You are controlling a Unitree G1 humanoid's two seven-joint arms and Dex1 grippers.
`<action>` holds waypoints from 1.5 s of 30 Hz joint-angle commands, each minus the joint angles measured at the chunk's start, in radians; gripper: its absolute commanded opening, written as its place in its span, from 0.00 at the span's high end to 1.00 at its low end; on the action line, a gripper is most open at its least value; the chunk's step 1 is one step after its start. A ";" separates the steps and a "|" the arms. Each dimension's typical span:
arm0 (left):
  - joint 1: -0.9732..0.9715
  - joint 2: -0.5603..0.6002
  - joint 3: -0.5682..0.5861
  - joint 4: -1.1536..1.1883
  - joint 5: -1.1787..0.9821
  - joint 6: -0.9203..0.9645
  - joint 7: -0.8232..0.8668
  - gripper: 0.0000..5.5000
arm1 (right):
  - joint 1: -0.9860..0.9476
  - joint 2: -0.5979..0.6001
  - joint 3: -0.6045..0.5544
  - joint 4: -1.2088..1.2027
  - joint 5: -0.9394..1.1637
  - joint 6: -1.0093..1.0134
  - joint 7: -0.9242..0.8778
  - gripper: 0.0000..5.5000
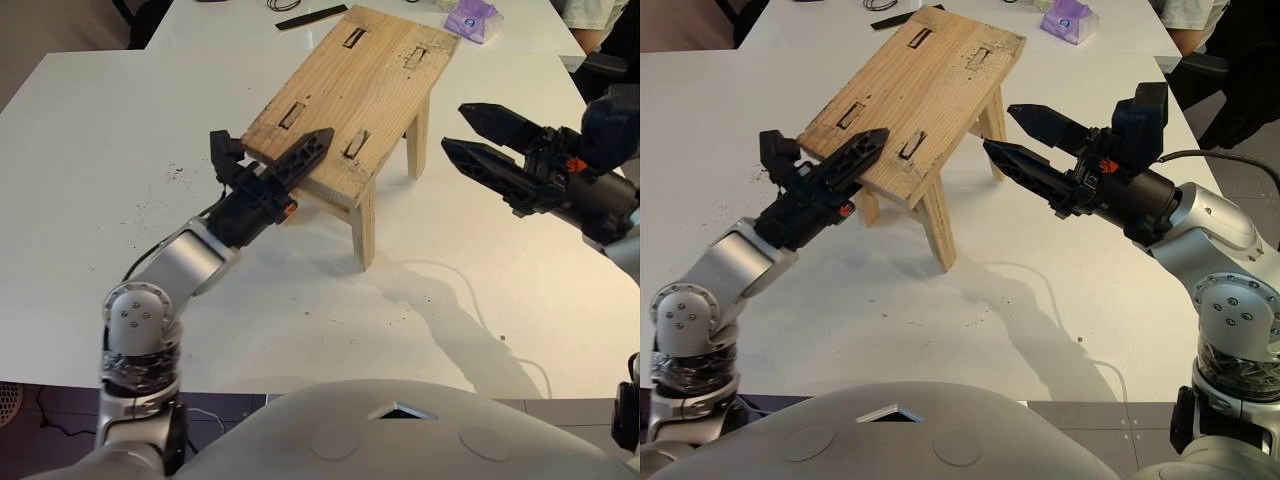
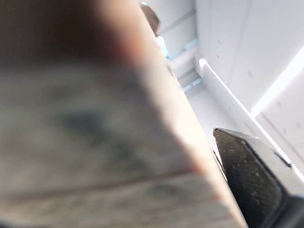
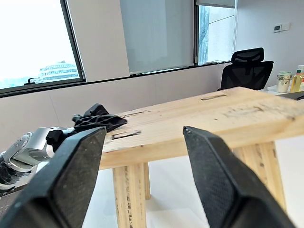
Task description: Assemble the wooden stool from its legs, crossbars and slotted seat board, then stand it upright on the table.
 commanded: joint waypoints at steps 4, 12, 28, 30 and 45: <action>-0.032 0.054 0.025 0.114 -0.056 0.023 0.146 0.27 | 0.006 0.010 -0.006 -0.023 -0.024 -0.021 -0.011 0.45; -0.191 -0.050 0.003 0.060 -0.232 -0.117 0.461 0.06 | 0.000 0.016 0.010 -0.026 -0.041 -0.026 -0.006 0.45; 0.440 -0.063 0.155 -0.174 -0.242 0.000 0.108 0.02 | 0.086 0.014 -0.025 -0.090 -0.025 -0.035 -0.032 0.45; 0.533 0.027 0.231 -0.063 -0.164 0.084 -0.058 0.02 | 0.102 0.021 -0.024 -0.080 -0.045 -0.041 -0.042 0.45; 0.056 -0.083 0.003 0.488 1.282 -0.644 -0.062 0.02 | 0.095 0.486 0.222 0.704 -0.933 -0.681 -0.552 0.45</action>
